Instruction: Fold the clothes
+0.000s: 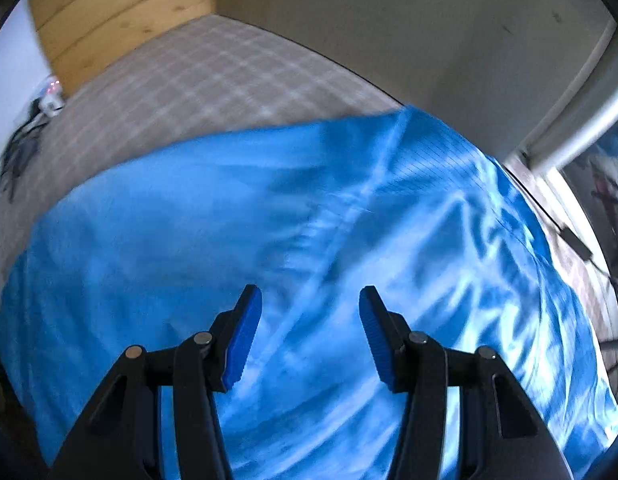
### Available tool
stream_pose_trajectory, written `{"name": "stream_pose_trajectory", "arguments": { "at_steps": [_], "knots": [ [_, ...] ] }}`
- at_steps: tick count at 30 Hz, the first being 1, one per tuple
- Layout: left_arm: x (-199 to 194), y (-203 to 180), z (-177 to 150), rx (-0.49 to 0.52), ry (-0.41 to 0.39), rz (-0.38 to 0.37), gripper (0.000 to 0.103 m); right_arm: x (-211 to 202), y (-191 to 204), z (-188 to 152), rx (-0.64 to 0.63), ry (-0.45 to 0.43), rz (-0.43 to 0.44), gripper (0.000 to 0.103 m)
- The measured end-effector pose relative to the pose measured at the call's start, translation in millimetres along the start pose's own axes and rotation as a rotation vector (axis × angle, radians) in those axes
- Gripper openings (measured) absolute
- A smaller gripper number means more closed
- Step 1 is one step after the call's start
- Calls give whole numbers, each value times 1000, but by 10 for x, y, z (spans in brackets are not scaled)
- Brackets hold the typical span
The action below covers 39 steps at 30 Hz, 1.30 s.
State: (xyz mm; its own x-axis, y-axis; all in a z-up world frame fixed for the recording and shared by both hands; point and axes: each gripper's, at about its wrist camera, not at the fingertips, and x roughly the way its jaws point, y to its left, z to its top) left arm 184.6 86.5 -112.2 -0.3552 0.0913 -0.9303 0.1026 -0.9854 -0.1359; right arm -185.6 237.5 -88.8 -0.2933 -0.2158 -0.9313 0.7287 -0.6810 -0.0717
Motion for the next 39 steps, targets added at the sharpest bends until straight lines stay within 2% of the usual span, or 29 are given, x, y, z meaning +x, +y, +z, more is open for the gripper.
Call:
{"name": "stream_pose_trajectory", "arguments": {
  "at_steps": [4, 9, 12, 14, 17, 22, 24, 25, 27, 30, 32, 37, 39],
  "knots": [
    [0, 733, -204, -140, -22, 139, 45, -89, 435, 149, -114, -26, 48, 51],
    [294, 1247, -180, -198, -5, 158, 45, 90, 858, 303, -154, 37, 113, 51],
    [389, 1204, -68, -178, -4, 72, 45, 198, 1020, 270, -177, 71, 98, 51],
    [480, 1021, -50, -166, 10, -45, 46, 187, 1037, 217, -181, 85, 111, 51],
    [707, 700, -108, -137, 66, -160, 46, 100, 1021, 192, -171, 84, 122, 51],
    [1011, 328, -225, -144, 115, -275, 48, -23, 1171, 243, -149, 75, 175, 51],
    [1085, 221, -220, -146, 111, -283, 50, -63, 1351, 233, -171, 72, 197, 51],
    [1121, 182, -216, -155, 112, -287, 60, -76, 1457, 223, -184, 74, 214, 51],
    [1167, 134, -248, -169, 106, -282, 62, -92, 1684, 202, -206, 81, 241, 51],
    [1184, 122, -275, -182, 90, -261, 50, -68, 2002, 177, -225, 86, 249, 51],
    [1177, 146, -281, -199, 81, -246, 35, 20, 2154, 188, -224, 92, 228, 51],
    [1149, 106, -312, -198, 54, -217, 14, 268, 2442, 105, -248, 133, 97, 51],
    [1100, 103, -311, -182, 45, -193, 9, 323, 2441, 85, -244, 142, 82, 48]
  ]
}}
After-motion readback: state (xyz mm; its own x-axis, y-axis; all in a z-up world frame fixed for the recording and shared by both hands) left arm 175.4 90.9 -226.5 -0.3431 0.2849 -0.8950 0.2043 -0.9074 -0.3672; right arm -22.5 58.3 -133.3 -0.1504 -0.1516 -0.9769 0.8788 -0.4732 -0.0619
